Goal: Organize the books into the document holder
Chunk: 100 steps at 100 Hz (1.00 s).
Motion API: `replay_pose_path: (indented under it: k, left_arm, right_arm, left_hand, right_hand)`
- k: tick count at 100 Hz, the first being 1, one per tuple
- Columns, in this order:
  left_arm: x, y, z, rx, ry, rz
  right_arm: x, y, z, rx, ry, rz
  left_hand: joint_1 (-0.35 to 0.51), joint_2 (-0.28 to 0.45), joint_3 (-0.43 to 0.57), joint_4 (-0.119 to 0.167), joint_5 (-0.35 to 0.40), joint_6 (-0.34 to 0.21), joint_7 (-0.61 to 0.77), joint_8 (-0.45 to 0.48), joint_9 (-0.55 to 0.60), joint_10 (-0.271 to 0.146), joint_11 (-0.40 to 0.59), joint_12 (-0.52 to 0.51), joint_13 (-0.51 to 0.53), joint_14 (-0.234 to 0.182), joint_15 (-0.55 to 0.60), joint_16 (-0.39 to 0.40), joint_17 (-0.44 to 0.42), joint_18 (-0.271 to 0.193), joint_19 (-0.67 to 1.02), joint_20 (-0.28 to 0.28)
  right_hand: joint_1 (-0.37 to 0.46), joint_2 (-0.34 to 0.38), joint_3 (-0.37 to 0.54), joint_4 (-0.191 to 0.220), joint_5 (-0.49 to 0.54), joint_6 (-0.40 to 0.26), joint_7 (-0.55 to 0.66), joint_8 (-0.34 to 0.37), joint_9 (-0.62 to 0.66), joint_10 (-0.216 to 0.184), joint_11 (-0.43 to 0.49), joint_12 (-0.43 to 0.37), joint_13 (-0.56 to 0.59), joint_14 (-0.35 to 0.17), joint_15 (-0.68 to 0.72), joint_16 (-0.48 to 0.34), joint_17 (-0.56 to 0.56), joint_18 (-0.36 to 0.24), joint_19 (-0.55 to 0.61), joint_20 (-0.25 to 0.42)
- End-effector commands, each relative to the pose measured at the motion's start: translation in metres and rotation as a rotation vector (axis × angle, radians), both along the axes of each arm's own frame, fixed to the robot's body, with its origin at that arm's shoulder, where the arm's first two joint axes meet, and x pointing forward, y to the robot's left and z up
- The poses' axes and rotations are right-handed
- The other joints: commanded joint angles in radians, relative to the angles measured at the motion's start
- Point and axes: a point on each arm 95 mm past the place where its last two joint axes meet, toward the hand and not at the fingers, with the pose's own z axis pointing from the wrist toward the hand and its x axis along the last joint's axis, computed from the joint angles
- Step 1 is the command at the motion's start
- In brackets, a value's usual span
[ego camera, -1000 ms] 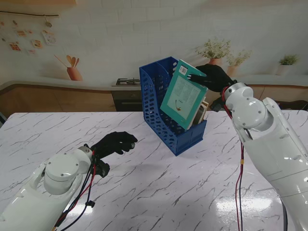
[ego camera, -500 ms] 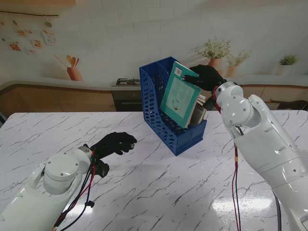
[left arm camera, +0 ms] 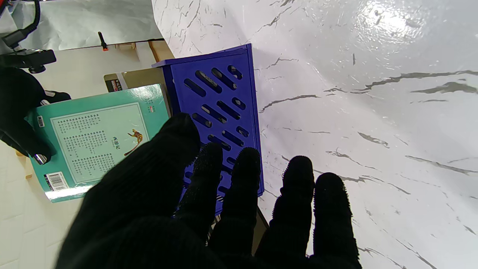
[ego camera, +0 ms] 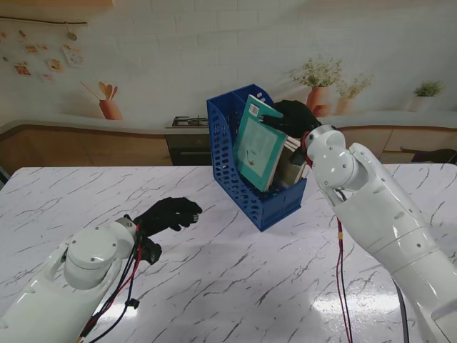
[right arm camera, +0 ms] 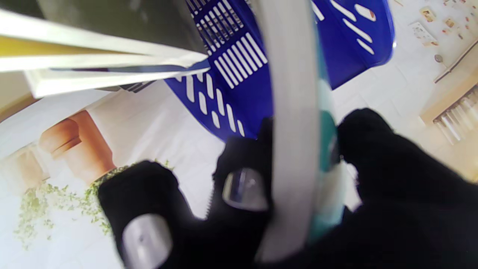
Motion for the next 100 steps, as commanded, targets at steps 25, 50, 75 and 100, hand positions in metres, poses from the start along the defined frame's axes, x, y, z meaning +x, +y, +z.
replay_pose_path:
  k: [25,50,75,100]
  left_arm:
    - [0.000,-0.001,-0.002,-0.013,-0.003,-0.019]
    - [0.001,-0.001,-0.003,-0.014,0.009,-0.018]
    - [0.003,-0.001,-0.002,-0.005,-0.003,-0.021]
    - [0.002,0.000,-0.003,-0.012,0.002,-0.015]
  right_arm:
    - [-0.008,0.016,-0.021,-0.026,-0.018,0.022]
    - [-0.012,0.016,-0.041,-0.031,-0.012,0.016]
    - [-0.017,0.018,-0.059,-0.037,-0.002,0.014]
    - [-0.024,0.020,-0.074,-0.057,0.004,0.032]
  left_hand:
    - [-0.015,-0.018,0.010,0.013,-0.008,-0.033,0.010,0.009,-0.014,-0.028,0.006,0.010,-0.019,-0.032,-0.007,0.005,-0.014,-0.030,-0.033,-0.016]
    - [-0.016,-0.019,0.009,0.013,-0.007,-0.031,0.010,0.008,-0.016,-0.029,0.006,0.010,-0.021,-0.031,-0.008,0.006,-0.016,-0.032,-0.034,-0.017]
    - [-0.016,-0.021,0.010,0.013,-0.007,-0.032,0.008,0.007,-0.011,-0.039,0.007,0.011,-0.018,-0.030,-0.007,0.005,-0.016,-0.032,-0.036,-0.018]
    - [-0.017,-0.021,0.011,0.013,-0.007,-0.029,0.007,0.006,-0.015,-0.033,0.007,0.010,-0.019,-0.033,-0.007,0.005,-0.016,-0.037,-0.037,-0.019]
  right_hand:
    - [0.078,0.116,0.065,0.012,0.016,-0.110,0.004,0.022,0.038,-0.018,0.052,0.020,0.019,-0.226,0.051,0.015,0.054,-0.691,0.280,0.013]
    - [0.082,0.114,0.057,0.014,0.011,-0.108,0.002,0.014,0.035,-0.012,0.043,0.013,0.019,-0.225,0.050,0.015,0.053,-0.686,0.280,0.013]
    - [0.087,0.104,0.044,0.017,0.013,-0.102,-0.001,-0.007,0.039,0.002,0.025,-0.003,0.019,-0.209,0.049,0.013,0.053,-0.681,0.280,0.013]
    - [0.090,0.079,0.037,0.022,0.015,-0.094,-0.004,-0.049,0.042,0.026,-0.004,-0.036,0.018,-0.173,0.034,0.000,0.052,-0.680,0.280,0.008]
